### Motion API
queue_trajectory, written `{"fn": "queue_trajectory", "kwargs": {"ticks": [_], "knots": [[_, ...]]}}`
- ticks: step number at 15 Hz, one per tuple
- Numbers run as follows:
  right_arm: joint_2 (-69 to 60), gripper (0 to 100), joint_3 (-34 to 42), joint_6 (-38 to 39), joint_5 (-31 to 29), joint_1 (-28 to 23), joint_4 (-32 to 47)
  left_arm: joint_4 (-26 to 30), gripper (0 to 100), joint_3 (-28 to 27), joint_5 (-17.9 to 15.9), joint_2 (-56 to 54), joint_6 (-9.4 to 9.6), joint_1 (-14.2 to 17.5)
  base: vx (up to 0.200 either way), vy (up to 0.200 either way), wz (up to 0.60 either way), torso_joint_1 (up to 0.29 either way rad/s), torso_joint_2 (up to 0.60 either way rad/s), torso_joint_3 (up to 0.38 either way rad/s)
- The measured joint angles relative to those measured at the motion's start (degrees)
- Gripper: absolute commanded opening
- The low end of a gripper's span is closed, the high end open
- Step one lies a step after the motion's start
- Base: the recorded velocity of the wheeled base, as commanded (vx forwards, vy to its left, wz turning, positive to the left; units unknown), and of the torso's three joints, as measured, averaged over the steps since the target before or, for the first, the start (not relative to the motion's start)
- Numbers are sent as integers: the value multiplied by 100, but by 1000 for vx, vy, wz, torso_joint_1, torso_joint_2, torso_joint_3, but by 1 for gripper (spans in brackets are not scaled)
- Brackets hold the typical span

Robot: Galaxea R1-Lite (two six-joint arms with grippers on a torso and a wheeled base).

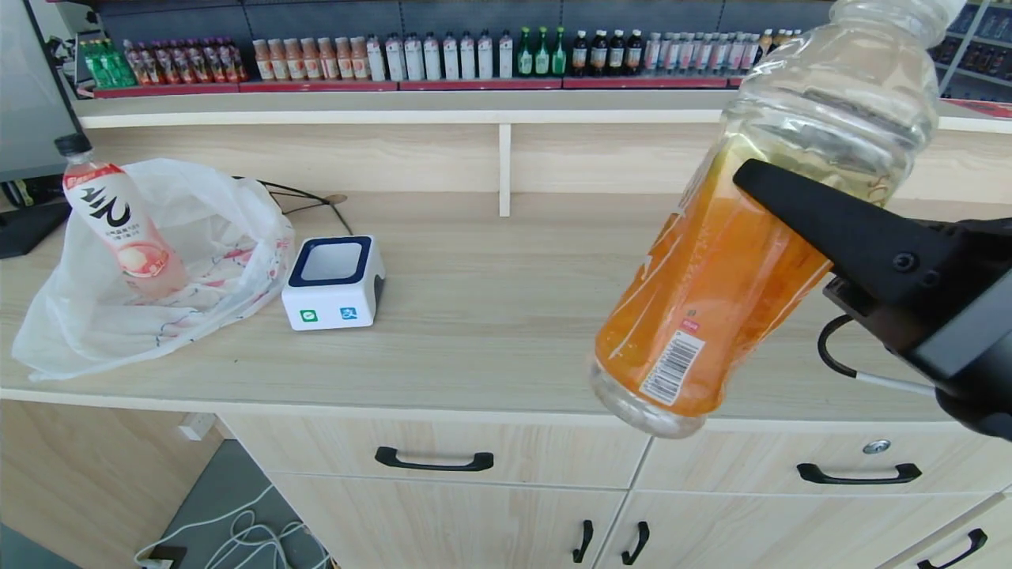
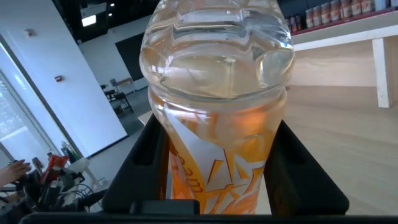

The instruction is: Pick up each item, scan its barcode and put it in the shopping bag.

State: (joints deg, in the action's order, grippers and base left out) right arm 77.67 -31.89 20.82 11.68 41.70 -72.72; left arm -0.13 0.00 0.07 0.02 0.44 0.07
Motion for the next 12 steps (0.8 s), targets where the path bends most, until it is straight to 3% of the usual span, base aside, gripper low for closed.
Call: {"fn": "queue_trajectory", "kwargs": {"ticks": [4,12], "knots": [[111,0,-358,71,11,357,11,-2,100,0,0,0,0,0,0,0,0,0,0,0],[202,0,-418,400,33,440,2,-2,100,0,0,0,0,0,0,0,0,0,0,0]]}}
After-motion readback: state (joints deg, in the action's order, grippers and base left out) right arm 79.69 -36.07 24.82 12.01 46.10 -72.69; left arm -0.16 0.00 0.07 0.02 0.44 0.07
